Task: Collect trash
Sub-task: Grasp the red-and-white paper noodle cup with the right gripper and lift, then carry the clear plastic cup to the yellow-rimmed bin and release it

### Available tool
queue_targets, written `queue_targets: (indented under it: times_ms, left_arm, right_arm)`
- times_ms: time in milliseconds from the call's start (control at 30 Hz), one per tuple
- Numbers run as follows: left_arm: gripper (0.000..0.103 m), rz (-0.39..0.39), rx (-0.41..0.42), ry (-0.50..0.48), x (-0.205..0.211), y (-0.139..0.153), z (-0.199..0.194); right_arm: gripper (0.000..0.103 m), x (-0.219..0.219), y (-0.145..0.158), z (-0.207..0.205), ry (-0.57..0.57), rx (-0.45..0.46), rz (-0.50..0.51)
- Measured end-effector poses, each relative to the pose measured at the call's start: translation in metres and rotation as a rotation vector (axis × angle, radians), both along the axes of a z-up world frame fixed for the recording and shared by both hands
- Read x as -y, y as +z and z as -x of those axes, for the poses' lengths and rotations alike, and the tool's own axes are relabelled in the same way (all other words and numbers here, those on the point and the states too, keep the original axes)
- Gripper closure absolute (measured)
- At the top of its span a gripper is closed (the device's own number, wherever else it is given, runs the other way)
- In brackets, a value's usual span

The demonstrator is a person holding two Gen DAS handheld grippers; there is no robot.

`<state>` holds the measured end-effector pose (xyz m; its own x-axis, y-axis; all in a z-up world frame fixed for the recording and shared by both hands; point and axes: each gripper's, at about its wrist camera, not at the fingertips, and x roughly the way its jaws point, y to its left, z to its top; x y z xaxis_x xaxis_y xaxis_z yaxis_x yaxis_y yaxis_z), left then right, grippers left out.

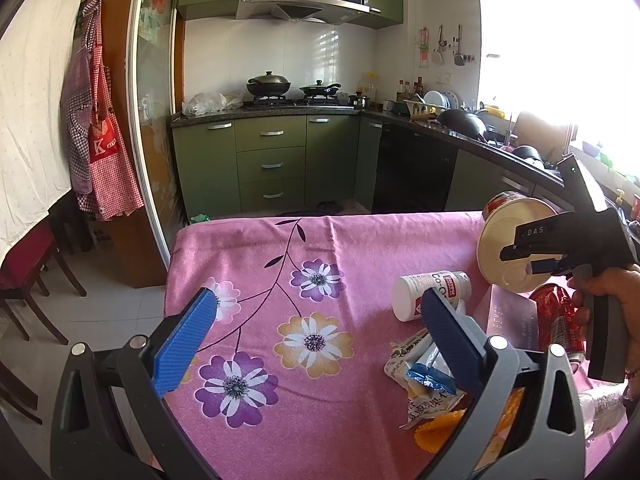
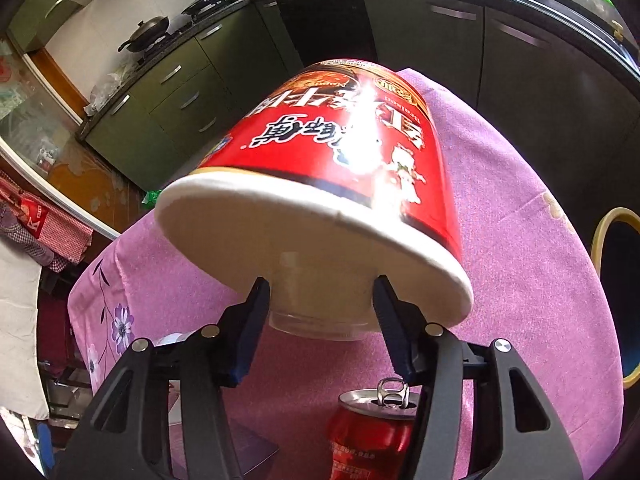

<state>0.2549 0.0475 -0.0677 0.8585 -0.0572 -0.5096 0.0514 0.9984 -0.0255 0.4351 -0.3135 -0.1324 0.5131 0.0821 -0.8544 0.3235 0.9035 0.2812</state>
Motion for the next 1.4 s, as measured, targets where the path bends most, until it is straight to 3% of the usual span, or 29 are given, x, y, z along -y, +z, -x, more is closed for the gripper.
queue_targets:
  times_ms: [367,833,967,1100,1267,1400]
  left_arm:
    - [0.006,-0.015,0.008,-0.001,0.003,-0.005,0.000]
    - [0.006,-0.025,0.061,0.003,0.005,-0.002,0.006]
    - [0.006,-0.027,0.071,0.002,0.006,-0.003,0.007]
    - [0.006,-0.028,0.073,-0.006,0.010,-0.002,0.008]
    - [0.006,-0.024,0.075,-0.016,0.017,0.000,0.010]
    - [0.006,-0.042,0.080,-0.014,0.024,0.006,0.015]
  right_arm:
    - [0.050,-0.009,0.024,0.040,0.081,0.067,-0.051]
    - [0.050,-0.003,0.086,0.129,0.213,0.228,-0.130]
    - [0.050,0.039,0.108,0.176,0.166,0.284,-0.075]
    - [0.049,0.111,0.105,0.212,0.020,0.263,0.014]
    - [0.049,0.205,0.064,0.244,-0.200,0.139,0.091]
    - [0.049,0.255,0.023,0.244,-0.282,0.052,0.103]
